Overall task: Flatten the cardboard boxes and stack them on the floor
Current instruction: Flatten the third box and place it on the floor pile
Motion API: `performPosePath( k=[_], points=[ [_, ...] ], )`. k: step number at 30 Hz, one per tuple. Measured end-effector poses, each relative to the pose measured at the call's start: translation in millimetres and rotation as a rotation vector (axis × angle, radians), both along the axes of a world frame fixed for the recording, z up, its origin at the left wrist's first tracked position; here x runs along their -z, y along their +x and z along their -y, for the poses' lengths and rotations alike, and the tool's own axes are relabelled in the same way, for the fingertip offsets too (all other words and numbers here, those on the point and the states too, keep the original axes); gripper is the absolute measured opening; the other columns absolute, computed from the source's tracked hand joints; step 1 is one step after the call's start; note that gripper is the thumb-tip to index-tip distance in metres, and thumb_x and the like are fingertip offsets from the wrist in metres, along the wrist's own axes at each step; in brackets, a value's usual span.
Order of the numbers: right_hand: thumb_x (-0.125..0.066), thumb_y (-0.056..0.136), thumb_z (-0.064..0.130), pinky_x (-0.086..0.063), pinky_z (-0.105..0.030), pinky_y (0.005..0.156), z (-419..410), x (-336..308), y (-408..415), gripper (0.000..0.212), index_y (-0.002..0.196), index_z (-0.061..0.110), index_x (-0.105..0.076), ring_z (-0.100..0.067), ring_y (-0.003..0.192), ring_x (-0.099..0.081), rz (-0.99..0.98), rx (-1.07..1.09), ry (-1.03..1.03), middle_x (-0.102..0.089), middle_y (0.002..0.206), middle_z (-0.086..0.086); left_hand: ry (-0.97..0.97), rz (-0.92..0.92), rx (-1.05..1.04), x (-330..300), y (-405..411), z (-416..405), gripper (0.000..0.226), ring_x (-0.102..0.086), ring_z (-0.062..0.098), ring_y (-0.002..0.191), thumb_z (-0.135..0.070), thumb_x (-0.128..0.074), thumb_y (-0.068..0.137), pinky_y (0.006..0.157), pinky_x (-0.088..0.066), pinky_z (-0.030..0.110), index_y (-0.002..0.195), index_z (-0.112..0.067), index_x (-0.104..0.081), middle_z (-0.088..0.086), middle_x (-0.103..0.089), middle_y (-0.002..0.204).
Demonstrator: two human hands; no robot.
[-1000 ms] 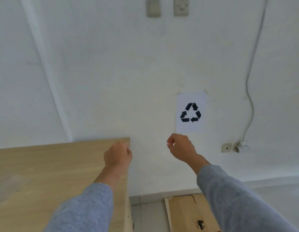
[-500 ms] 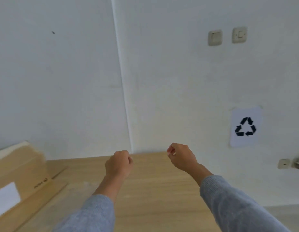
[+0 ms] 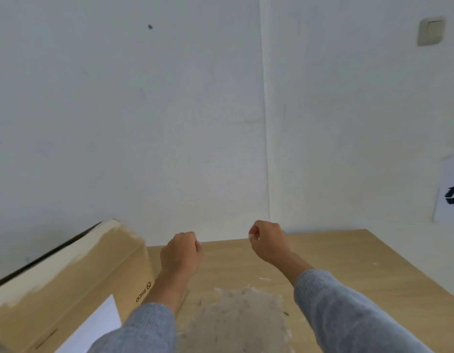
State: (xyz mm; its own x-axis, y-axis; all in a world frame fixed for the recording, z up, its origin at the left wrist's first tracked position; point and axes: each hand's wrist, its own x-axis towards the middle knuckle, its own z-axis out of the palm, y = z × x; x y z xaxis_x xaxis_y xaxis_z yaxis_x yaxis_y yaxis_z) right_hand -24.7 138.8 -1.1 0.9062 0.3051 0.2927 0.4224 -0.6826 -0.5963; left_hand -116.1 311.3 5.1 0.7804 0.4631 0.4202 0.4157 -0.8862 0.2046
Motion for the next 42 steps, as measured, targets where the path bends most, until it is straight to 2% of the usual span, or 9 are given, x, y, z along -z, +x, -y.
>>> performPosePath(
  k=[7,13,17,24,30,33,37,40,42],
  points=[
    [-0.050,0.088,0.017,-0.047,-0.029,0.072,-85,12,-6,0.015,0.093,0.017,-0.065,-0.020,0.092,-0.062,-0.016,-0.066,0.031,-0.067,0.100,-0.002,0.081,-0.007,0.000,1,-12,-86,0.021,-0.061,0.021,0.091,-0.016,-0.044,0.090,0.063,-0.041,0.029,0.096,-0.014,-0.064,0.003,-0.064,0.101],
    [-0.051,0.088,0.015,-0.046,-0.027,0.073,-162,11,-22,0.015,0.092,0.016,-0.065,-0.019,0.093,-0.062,-0.047,-0.156,0.106,-0.068,0.099,-0.001,0.201,-0.002,0.005,-22,-37,-188,0.030,-0.054,0.025,0.105,-0.002,-0.045,0.085,0.083,-0.042,0.034,0.110,-0.011,-0.059,0.006,-0.060,0.113],
    [-0.053,0.088,0.015,-0.048,-0.027,0.075,-212,16,-40,0.013,0.092,0.015,-0.066,-0.017,0.091,-0.063,-0.089,-0.169,0.179,-0.069,0.097,0.000,0.229,-0.189,-0.010,-22,-58,-253,0.041,-0.046,0.024,0.118,-0.005,-0.045,0.088,0.093,-0.039,0.035,0.127,-0.015,-0.047,0.006,-0.048,0.128],
    [-0.054,0.088,0.012,-0.054,-0.032,0.081,-292,15,-75,0.014,0.092,0.012,-0.067,-0.018,0.088,-0.063,-0.114,-0.156,0.239,-0.067,0.092,-0.001,-0.176,-0.481,0.058,-20,-82,-336,0.050,-0.043,0.034,0.125,-0.044,-0.038,0.092,0.104,-0.038,0.049,0.140,-0.035,-0.028,0.008,-0.033,0.141],
    [-0.053,0.089,0.018,-0.049,-0.027,0.079,-340,5,-91,0.017,0.098,0.012,-0.066,-0.018,0.091,-0.061,-0.101,-0.187,0.206,-0.068,0.103,-0.004,-0.232,-0.404,0.243,-36,-88,-372,0.055,-0.058,0.035,0.106,-0.008,-0.037,0.092,0.082,-0.044,0.031,0.139,-0.036,-0.036,0.018,-0.050,0.133],
    [-0.057,0.088,0.034,-0.049,-0.030,0.083,-368,-3,-99,0.025,0.102,0.015,-0.064,-0.017,0.099,-0.062,-0.093,-0.224,0.179,-0.068,0.107,-0.002,-0.272,-0.250,0.287,-50,-94,-393,0.059,-0.053,0.035,0.118,-0.002,-0.034,0.091,0.096,-0.044,0.038,0.141,-0.033,-0.036,0.014,-0.045,0.143],
    [-0.057,0.076,0.063,-0.045,-0.036,0.084,-391,-22,-105,0.057,0.115,0.021,-0.056,-0.020,0.109,-0.054,0.004,-0.198,-0.099,-0.054,0.119,0.001,-0.369,-0.130,0.325,-55,-94,-393,0.055,-0.041,0.026,0.134,-0.003,-0.033,0.093,0.107,-0.036,0.035,0.141,-0.030,-0.038,0.007,-0.038,0.150],
    [-0.067,0.078,0.045,-0.043,-0.039,0.087,-389,-39,-103,0.052,0.121,0.020,-0.053,-0.026,0.115,-0.047,0.059,-0.215,-0.484,-0.045,0.126,-0.004,-0.432,-0.083,0.344,-61,-90,-387,0.055,-0.057,0.018,0.104,-0.002,-0.031,0.093,0.081,-0.045,0.023,0.140,-0.029,-0.039,0.009,-0.037,0.150],
    [-0.069,0.079,0.028,-0.044,-0.036,0.081,-381,-58,-100,0.042,0.118,0.017,-0.057,-0.026,0.114,-0.048,0.150,-0.254,-0.711,-0.048,0.123,-0.006,-0.498,-0.064,0.336,-69,-88,-384,0.057,-0.057,0.013,0.102,0.001,-0.030,0.092,0.067,-0.040,0.017,0.141,-0.028,-0.039,0.009,-0.034,0.152]
  ],
)
